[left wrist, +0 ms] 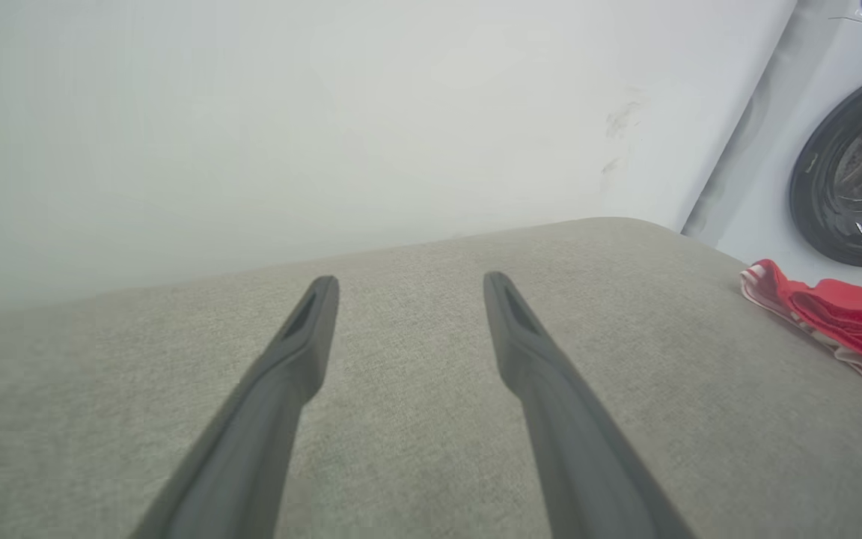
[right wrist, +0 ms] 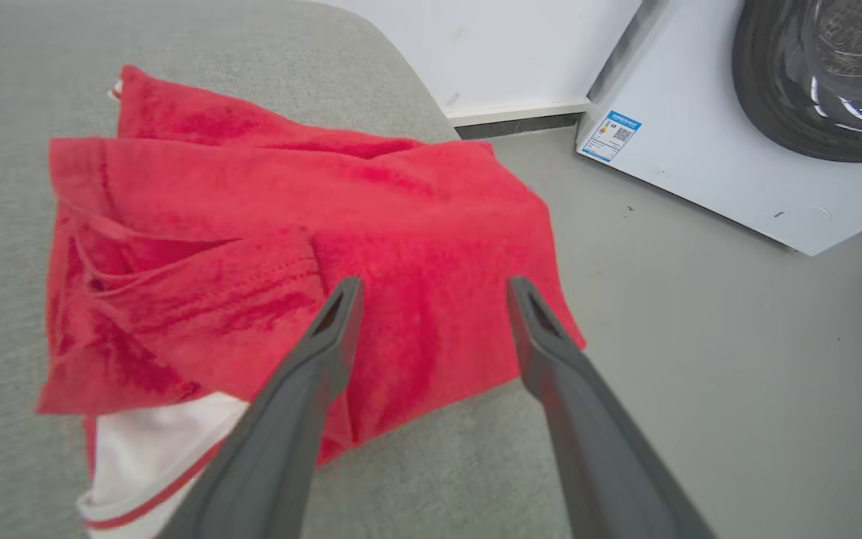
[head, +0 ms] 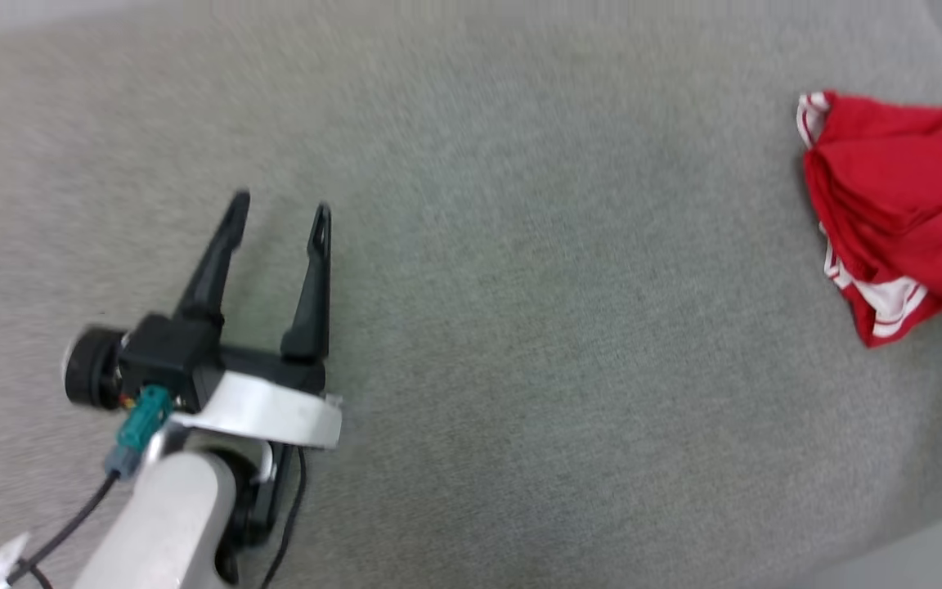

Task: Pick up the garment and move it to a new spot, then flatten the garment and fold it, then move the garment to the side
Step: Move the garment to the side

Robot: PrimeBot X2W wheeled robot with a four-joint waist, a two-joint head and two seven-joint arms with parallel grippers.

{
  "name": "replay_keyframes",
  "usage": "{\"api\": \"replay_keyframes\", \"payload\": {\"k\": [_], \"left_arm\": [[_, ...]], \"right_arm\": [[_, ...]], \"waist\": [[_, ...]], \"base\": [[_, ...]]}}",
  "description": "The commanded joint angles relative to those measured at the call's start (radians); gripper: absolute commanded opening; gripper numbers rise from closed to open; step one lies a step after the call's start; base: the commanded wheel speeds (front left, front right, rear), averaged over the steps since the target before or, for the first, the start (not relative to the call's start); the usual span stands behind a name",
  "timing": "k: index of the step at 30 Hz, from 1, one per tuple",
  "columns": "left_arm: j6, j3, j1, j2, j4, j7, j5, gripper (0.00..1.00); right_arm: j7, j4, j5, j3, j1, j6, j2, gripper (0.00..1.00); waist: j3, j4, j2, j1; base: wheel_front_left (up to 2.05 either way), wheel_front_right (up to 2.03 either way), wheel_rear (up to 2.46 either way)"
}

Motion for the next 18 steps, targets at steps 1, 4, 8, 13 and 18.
{"api": "replay_keyframes", "payload": {"k": [1, 4, 8, 13, 18], "left_arm": [[0.005, 0.001, 0.027, -0.006, 0.009, -0.008, -0.01, 1.0], [0.007, 0.008, 0.077, -0.018, 0.038, -0.021, -0.035, 1.0], [0.018, 0.015, 0.139, -0.028, 0.066, -0.033, -0.059, 1.0], [0.027, 0.026, 0.198, -0.035, 0.093, -0.043, -0.082, 1.0], [0.034, 0.041, 0.247, -0.037, 0.121, -0.052, -0.095, 1.0]], "right_arm": [[-0.006, -0.017, -0.001, 0.005, 0.033, -0.001, 0.019, 1.0], [-0.009, -0.086, -0.008, 0.014, 0.114, -0.001, 0.047, 1.0], [0.017, -0.192, -0.001, 0.038, 0.219, -0.001, 0.115, 1.0], [0.04, -0.341, -0.007, 0.052, 0.319, -0.001, 0.171, 1.0], [0.052, -0.499, -0.032, 0.035, 0.407, -0.001, 0.223, 1.0]], "waist": [[-0.112, 0.066, 0.0, 0.0], [-0.179, 0.106, 0.0, 0.0], [-0.247, 0.162, 0.0, 0.0], [-0.31, 0.229, 0.0, 0.0], [-0.363, 0.283, 0.0, 0.0]], "base": [[0.0, 0.0, 0.0], [0.0, 0.0, 0.0], [0.0, 0.0, 0.0], [0.0, 0.0, 0.0], [0.0, 0.0, 0.0]]}}
